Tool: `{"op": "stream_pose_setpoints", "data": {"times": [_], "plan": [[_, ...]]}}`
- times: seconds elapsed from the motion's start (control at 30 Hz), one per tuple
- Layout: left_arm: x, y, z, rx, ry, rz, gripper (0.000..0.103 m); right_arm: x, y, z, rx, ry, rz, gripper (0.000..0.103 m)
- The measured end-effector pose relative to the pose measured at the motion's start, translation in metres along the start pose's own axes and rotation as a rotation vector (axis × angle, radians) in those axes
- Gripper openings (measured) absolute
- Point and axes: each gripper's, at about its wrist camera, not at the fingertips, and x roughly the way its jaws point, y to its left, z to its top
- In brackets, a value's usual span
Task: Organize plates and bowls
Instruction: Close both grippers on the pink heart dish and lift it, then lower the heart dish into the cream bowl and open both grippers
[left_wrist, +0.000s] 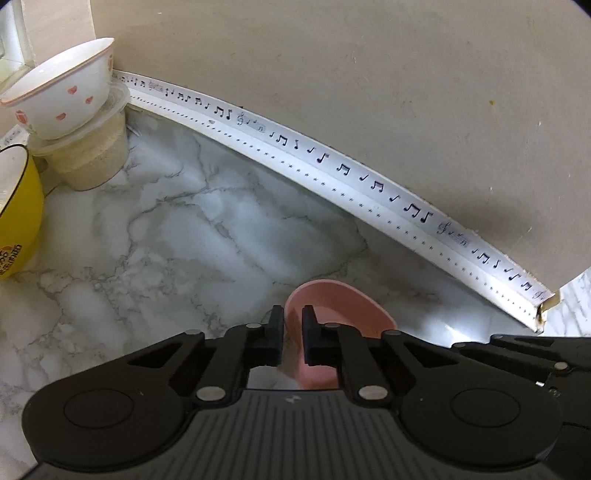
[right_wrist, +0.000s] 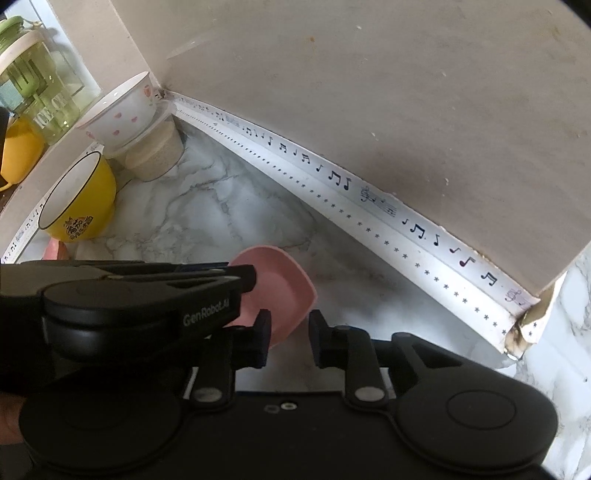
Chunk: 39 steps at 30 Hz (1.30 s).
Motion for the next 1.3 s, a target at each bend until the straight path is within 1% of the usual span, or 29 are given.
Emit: {"op": "stream_pose_setpoints", "data": {"times": [0.2, 0.37, 0.53, 0.77, 1.03, 1.3], "plan": [[-0.012, -0.001, -0.006, -0.009, 0.01, 0.01, 0.007, -0.009, 0.002, -0.004, -0.005, 0.002, 0.012, 0.016], [-0.032, 0.0, -0.01, -0.025, 0.014, 0.004, 0.007, -0.028, 0.007, -0.008, -0.024, -0.006, 0.027, 0.016], [-0.061, -0.004, -0.016, -0.027, 0.0, 0.003, 0.007, -0.055, 0.014, -0.015, -0.044, -0.023, 0.036, 0.016], [-0.113, -0.011, -0.028, -0.023, -0.046, 0.01, 0.007, -0.101, 0.026, -0.026, -0.076, -0.063, 0.059, 0.016], [-0.163, -0.016, -0.053, -0.036, -0.07, 0.004, 0.007, -0.147, 0.037, -0.05, -0.111, -0.091, 0.076, 0.016], [-0.188, -0.021, -0.08, -0.039, -0.057, -0.009, 0.007, -0.168, 0.045, -0.074, -0.122, -0.08, 0.079, 0.016]]}}
